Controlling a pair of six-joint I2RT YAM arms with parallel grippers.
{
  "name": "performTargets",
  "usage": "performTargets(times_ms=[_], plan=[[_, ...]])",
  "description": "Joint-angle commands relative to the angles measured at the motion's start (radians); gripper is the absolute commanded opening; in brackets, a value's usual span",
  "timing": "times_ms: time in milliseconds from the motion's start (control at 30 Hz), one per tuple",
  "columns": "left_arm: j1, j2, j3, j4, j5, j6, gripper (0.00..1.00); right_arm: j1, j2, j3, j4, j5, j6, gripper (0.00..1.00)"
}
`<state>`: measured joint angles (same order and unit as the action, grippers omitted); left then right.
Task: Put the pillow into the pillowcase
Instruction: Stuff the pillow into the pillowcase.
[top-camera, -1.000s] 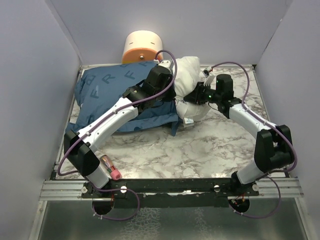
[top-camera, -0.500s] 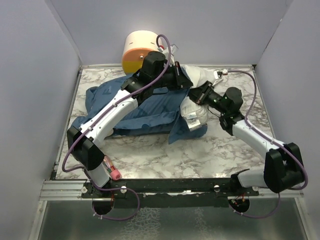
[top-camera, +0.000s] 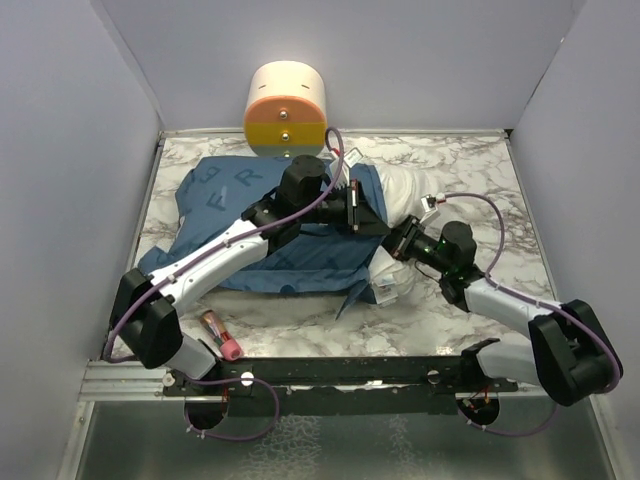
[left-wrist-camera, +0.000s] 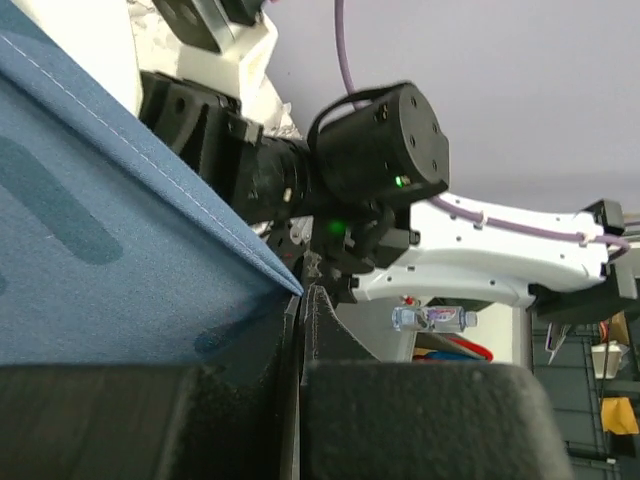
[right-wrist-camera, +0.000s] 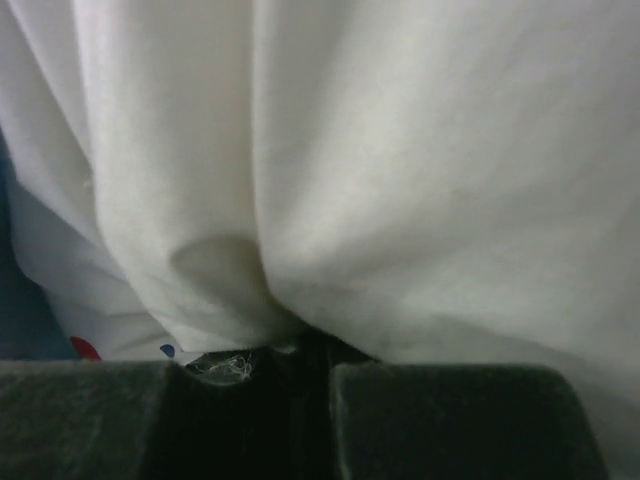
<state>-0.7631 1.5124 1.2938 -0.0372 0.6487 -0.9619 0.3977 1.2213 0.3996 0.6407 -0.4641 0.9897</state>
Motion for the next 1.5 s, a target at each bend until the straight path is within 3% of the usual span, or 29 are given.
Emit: performTargets(times_ms=[0, 67, 133, 200, 300, 433, 567, 700, 867, 1033, 1133, 1467], plan=[[-0.064, -0.099, -0.048, 0.059, 0.146, 0.063, 0.00, 0.029, 0.082, 0.028, 0.013, -0.195, -0.037, 0.11], [-0.058, -0.097, -0.092, -0.048, 0.084, 0.133, 0.00, 0.029, 0.012, 0.065, -0.094, -0.198, -0.111, 0.16], [-0.053, -0.108, -0.135, -0.096, 0.039, 0.160, 0.01, 0.029, -0.123, 0.131, -0.340, -0.107, -0.222, 0.30], [-0.048, -0.142, -0.168, -0.112, 0.001, 0.166, 0.10, 0.027, -0.261, 0.187, -0.558, 0.009, -0.328, 0.45], [-0.036, -0.222, -0.191, -0.135, -0.057, 0.188, 0.35, 0.024, -0.410, 0.283, -0.822, 0.161, -0.435, 0.67], [0.013, -0.298, -0.113, -0.224, -0.088, 0.269, 0.56, 0.023, -0.504, 0.400, -0.986, 0.304, -0.509, 0.82], [0.130, -0.306, 0.024, -0.313, -0.059, 0.327, 0.57, 0.023, -0.487, 0.493, -0.989, 0.410, -0.548, 0.98], [0.223, -0.246, 0.140, -0.306, -0.091, 0.334, 0.57, -0.008, -0.319, 0.570, -0.885, 0.391, -0.564, 1.00], [0.273, -0.187, 0.159, -0.181, -0.181, 0.250, 0.58, -0.222, -0.069, 0.697, -0.781, 0.130, -0.413, 1.00], [0.331, -0.207, 0.103, -0.101, -0.269, 0.235, 0.76, -0.278, 0.073, 0.771, -0.784, 0.129, -0.321, 1.00], [0.370, -0.228, 0.068, -0.073, -0.272, 0.195, 0.78, -0.316, 0.141, 0.747, -0.753, 0.040, -0.214, 1.00], [0.381, -0.303, 0.035, -0.263, -0.406, 0.308, 0.76, -0.290, 0.424, 0.692, -0.585, -0.232, -0.051, 0.95]])
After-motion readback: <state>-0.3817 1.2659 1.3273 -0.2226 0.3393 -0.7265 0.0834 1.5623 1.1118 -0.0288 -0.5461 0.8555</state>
